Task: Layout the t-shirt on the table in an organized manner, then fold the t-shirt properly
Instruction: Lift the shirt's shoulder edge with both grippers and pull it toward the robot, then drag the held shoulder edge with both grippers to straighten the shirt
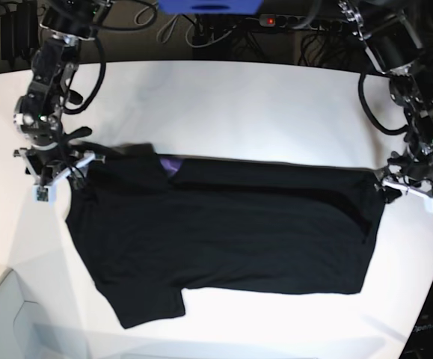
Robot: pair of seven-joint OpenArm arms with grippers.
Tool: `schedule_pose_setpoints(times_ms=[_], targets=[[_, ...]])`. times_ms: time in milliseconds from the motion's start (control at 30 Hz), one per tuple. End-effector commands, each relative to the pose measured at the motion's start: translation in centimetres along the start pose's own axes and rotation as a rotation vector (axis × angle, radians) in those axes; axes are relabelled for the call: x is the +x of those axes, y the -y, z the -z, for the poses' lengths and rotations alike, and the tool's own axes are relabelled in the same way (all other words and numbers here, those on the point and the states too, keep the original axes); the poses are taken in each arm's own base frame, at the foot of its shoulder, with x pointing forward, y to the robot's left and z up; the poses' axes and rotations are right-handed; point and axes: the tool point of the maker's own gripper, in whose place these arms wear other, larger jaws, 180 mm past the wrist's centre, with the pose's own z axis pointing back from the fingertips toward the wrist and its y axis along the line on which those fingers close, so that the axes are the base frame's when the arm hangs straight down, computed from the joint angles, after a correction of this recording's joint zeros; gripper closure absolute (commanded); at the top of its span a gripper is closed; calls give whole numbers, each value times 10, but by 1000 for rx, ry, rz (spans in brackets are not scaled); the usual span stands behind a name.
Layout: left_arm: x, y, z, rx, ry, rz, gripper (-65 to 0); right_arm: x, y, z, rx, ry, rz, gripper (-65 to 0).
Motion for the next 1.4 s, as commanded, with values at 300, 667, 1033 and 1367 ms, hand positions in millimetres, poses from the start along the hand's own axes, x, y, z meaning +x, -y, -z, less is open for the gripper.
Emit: schedule_pose_setpoints(times_ms=[300,667,1033,1367], targets=[[-18,1,31,-24,-7,6,-449,-2,6,-6,-8,14,-17,-359],[-24,11,36,-47,-8,35,-3,-27,29,-10,-55,-39,8,-359],[-21,11,31,-49,2,52,0,-59,31,4,-40,-73,26,-327],[-8,19,-14,-101,106,89,0,-37,69,-40,-152,11,-16,0]])
